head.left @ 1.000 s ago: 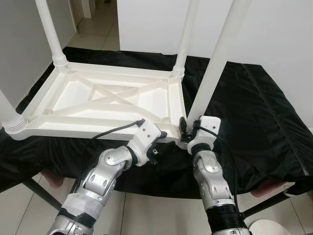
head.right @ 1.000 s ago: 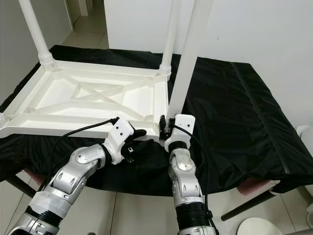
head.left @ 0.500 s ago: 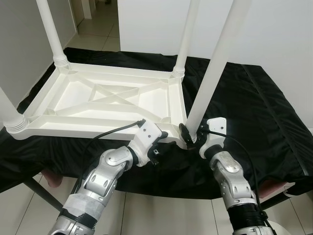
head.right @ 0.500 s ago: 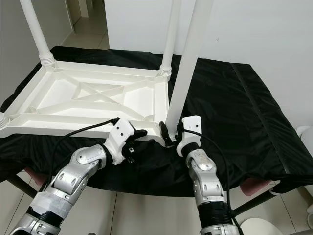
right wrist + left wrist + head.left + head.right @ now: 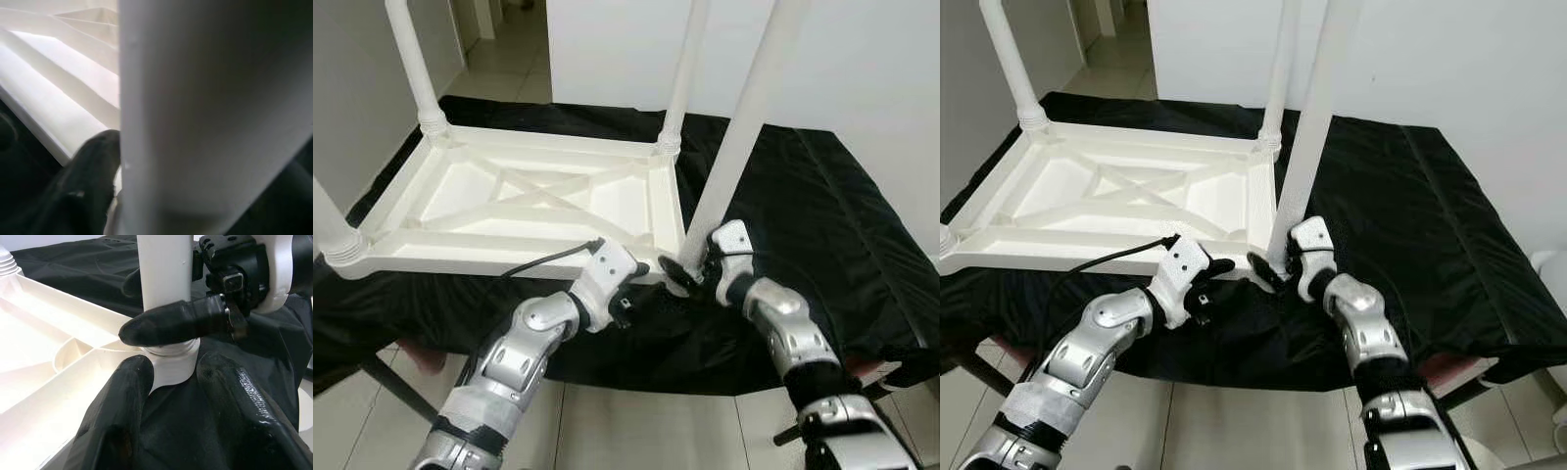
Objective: Building children table
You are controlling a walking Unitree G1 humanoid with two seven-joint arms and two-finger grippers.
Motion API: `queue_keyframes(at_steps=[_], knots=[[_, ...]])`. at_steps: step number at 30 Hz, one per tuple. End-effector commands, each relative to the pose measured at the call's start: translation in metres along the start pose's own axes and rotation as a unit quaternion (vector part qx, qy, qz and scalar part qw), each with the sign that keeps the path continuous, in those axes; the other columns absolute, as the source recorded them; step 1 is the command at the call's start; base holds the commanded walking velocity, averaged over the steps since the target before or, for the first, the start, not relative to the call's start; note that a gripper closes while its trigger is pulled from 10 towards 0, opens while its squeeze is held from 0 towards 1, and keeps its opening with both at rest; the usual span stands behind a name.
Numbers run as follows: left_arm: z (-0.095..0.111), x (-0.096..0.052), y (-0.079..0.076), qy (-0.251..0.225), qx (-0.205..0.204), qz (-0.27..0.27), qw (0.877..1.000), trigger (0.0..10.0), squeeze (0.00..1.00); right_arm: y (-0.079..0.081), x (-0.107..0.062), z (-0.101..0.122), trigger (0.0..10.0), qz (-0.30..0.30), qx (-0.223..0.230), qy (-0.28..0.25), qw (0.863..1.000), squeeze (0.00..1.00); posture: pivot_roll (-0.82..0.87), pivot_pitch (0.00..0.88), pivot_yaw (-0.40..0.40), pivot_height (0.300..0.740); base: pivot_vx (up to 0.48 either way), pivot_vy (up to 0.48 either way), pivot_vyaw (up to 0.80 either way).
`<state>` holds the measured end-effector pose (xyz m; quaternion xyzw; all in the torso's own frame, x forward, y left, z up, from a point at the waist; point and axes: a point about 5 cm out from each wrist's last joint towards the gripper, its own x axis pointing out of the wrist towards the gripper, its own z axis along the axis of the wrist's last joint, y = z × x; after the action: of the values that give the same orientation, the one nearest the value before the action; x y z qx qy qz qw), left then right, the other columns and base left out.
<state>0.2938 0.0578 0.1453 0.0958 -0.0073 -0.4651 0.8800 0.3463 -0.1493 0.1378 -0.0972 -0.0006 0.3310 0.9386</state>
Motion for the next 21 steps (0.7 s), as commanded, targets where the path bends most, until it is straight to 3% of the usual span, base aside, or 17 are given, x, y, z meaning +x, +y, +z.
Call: queue_keyframes(at_steps=[1, 14, 15, 19, 21], knots=[[0.000, 0.000, 0.001, 0.003, 0.002, 0.000, 1.000, 10.0, 0.00, -0.002, -0.001, -0.006, 0.0, 0.012, -0.004, 0.015, 1.000, 0.00, 0.04, 0.014, -0.061, 0.740, 0.000, 0.000, 0.00], [-0.001, -0.001, 0.001, 0.003, -0.001, 0.004, 1.000, 10.0, 0.00, 0.001, -0.006, -0.018, 0.0, 0.024, 0.028, 0.016, 0.999, 0.00, 0.04, 0.016, -0.064, 0.740, 0.000, 0.000, 0.00], [-0.001, -0.001, 0.000, 0.003, -0.001, 0.004, 1.000, 10.0, 0.00, 0.001, -0.006, -0.019, 10.0, 0.025, 0.025, 0.017, 0.999, 0.00, 0.03, 0.017, -0.062, 0.740, 0.000, 0.000, 0.00], [-0.001, 0.000, 0.001, 0.004, 0.001, 0.002, 1.000, 10.0, 0.00, 0.001, -0.006, -0.020, 10.0, 0.007, 0.046, 0.015, 0.999, 0.00, 0.03, 0.018, -0.061, 0.740, 0.000, 0.000, 0.00], [-0.001, 0.000, 0.000, 0.004, 0.000, 0.001, 1.000, 10.0, 0.00, -0.001, -0.004, -0.018, 10.0, -0.035, 0.061, 0.014, 0.997, 0.00, 0.03, 0.020, -0.061, 0.740, 0.000, 0.000, 0.00]])
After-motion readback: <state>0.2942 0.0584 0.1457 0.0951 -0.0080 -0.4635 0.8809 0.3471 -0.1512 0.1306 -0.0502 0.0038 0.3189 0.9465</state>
